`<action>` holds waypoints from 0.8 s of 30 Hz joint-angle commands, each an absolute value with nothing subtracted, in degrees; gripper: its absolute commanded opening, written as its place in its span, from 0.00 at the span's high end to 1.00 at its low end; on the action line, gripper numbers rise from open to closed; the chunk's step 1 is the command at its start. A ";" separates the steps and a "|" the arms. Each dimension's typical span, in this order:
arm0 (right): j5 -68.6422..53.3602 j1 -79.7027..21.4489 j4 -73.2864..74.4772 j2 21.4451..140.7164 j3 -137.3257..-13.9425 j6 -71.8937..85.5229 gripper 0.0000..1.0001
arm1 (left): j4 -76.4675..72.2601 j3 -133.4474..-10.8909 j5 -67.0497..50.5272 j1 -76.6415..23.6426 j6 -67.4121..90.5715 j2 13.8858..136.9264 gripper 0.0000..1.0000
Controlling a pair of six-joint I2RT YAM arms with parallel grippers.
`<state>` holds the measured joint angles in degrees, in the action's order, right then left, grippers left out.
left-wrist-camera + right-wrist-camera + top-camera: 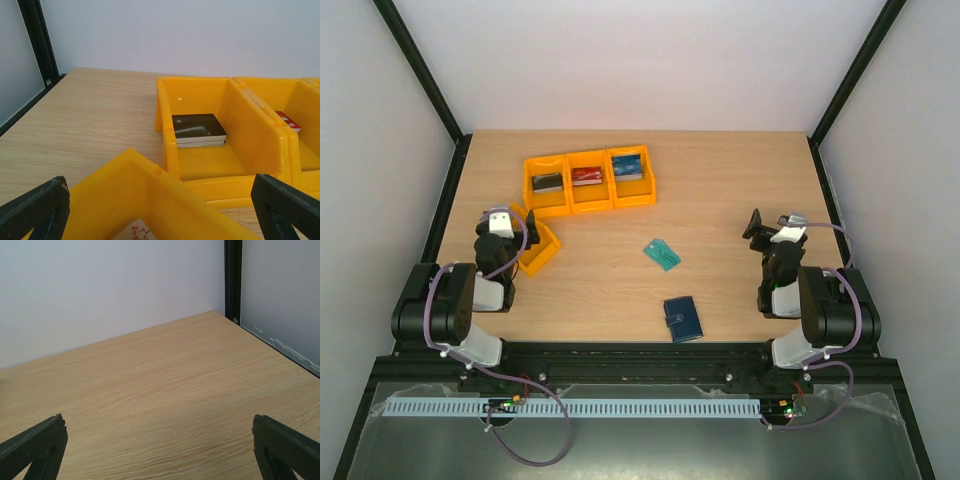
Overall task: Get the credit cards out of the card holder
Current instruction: Pick up the card holder from the center of the board.
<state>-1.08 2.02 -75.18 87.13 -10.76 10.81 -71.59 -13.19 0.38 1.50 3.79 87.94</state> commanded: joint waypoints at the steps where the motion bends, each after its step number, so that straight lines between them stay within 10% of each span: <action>1: -0.69 1.71 -75.09 87.67 -11.82 9.55 0.01 | -72.60 -14.41 1.32 1.05 2.99 88.15 0.01; 9: -0.20 1.14 -72.47 83.84 -12.47 9.11 0.01 | -59.20 -20.36 -2.59 3.88 5.03 82.65 0.01; 13: 2.83 1.38 -35.84 70.62 -26.13 15.08 0.01 | -37.19 -32.32 -8.63 7.48 1.55 77.61 0.01; 19: -27.00 1.18 -5.06 68.73 -42.90 23.66 0.01 | -5.78 -50.23 -14.88 12.58 -4.50 70.33 0.01; 24: -28.67 -6.15 9.13 67.87 -43.63 29.10 0.24 | 16.85 -60.63 -20.92 13.56 -12.48 65.74 0.01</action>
<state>-22.50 -0.73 -13.69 68.03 -44.14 23.09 -8.80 -54.24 -13.65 13.30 -4.75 68.69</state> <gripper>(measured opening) 0.807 0.993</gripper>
